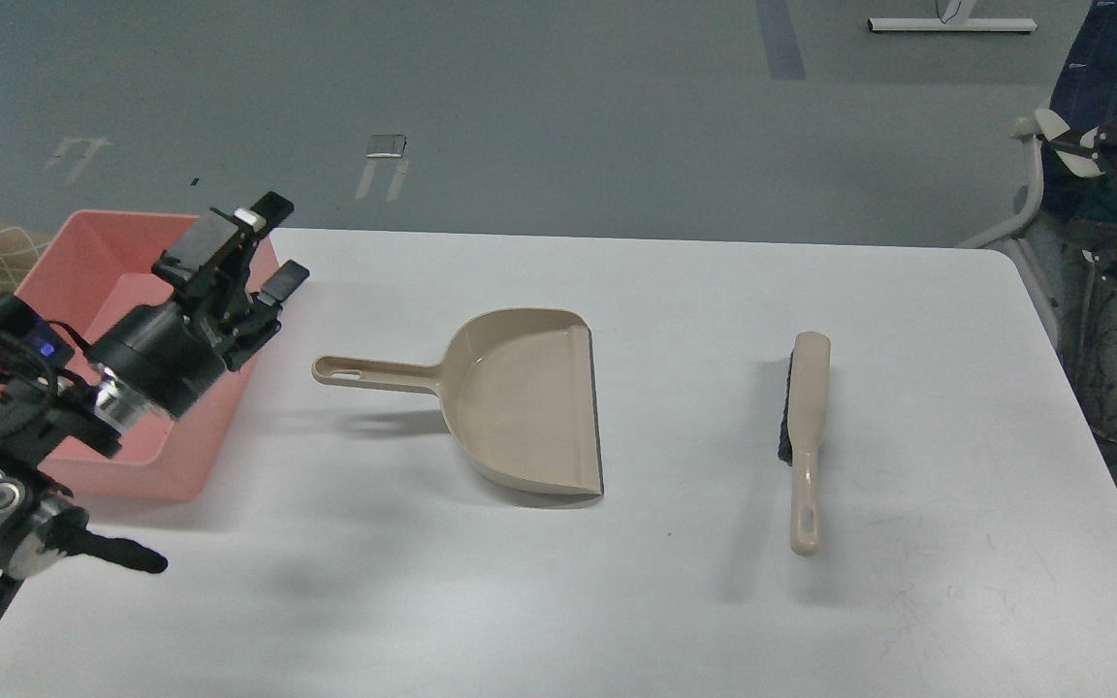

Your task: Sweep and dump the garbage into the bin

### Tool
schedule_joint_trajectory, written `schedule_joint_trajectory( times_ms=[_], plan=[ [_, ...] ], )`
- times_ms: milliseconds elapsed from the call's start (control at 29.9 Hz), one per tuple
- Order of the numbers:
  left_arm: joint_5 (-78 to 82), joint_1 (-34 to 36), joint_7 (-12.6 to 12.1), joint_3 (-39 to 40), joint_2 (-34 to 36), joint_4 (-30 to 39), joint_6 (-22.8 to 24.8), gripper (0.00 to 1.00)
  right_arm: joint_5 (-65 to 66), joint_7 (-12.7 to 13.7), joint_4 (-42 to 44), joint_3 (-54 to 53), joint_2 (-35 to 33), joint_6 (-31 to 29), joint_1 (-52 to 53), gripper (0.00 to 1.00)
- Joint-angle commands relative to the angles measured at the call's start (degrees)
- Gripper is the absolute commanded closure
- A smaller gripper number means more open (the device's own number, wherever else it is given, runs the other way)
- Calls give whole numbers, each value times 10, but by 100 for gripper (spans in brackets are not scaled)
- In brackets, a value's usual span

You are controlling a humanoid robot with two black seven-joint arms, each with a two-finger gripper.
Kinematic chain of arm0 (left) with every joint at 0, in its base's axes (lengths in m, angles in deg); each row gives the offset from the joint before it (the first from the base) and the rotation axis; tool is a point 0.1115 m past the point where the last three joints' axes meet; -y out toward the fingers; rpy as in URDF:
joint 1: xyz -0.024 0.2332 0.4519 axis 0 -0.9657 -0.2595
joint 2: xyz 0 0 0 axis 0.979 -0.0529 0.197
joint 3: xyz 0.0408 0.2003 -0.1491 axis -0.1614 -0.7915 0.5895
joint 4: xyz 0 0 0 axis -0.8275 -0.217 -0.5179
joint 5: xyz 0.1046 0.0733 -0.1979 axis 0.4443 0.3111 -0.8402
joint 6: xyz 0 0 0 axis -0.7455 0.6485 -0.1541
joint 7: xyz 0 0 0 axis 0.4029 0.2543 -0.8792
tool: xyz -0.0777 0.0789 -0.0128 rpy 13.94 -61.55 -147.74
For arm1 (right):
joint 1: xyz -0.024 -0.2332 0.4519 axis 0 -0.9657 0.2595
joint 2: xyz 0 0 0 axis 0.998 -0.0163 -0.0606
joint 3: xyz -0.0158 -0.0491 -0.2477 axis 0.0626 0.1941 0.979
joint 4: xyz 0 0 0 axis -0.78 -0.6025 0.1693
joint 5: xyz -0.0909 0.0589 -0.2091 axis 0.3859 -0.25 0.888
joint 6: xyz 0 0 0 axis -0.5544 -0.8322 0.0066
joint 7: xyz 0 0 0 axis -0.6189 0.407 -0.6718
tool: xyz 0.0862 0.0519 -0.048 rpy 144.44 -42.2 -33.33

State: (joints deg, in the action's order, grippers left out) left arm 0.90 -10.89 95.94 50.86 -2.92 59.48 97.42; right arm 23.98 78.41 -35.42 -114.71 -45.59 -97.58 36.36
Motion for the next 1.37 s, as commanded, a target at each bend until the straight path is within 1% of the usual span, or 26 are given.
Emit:
schedule_joint_trajectory(
  times_ms=[0,100,167,334,368,435,501,568,635,735,769,869,1137,1170,1337],
  plan=[
    [-32,71,-6,12,6,-37,15,1,2,-8,71,-15,40,0,56,5],
    [-37,124,-6,10,6,-80,16,1,2,-26,115,-24,78,0,97,5],
    [-37,142,-5,5,5,-97,16,1,3,-34,126,-23,85,0,108,5],
    [-37,216,-6,-5,-16,-166,19,1,9,-69,168,-20,138,0,137,5],
    [-37,242,-6,-17,-29,-189,16,1,9,-86,184,-18,150,0,148,5],
    [-37,272,-6,-30,-40,-215,14,1,9,-104,201,-17,162,0,155,5],
    [-37,321,-6,-49,-59,-269,14,1,8,-133,238,-17,191,0,165,5],
    [-37,348,-6,-58,-80,-308,17,1,8,-145,248,-15,207,7,166,4],
    [-38,366,-6,-61,-97,-334,18,1,8,-149,249,-14,215,16,165,4],
    [-51,399,-5,-62,-141,-407,20,1,3,-153,249,-15,235,32,164,4],
    [-64,411,-5,-62,-159,-434,27,1,2,-155,249,-16,243,42,164,4],
    [-99,425,-5,-63,-183,-477,47,1,0,-163,249,-22,254,58,164,4],
    [-161,425,-2,-64,-219,-487,62,1,0,-163,251,-24,283,64,158,4],
    [-168,425,-2,-67,-228,-488,62,1,-1,-163,251,-24,283,64,157,0],
    [-176,418,3,-75,-258,-488,54,1,-2,-163,248,-24,284,64,156,0]
  ],
)
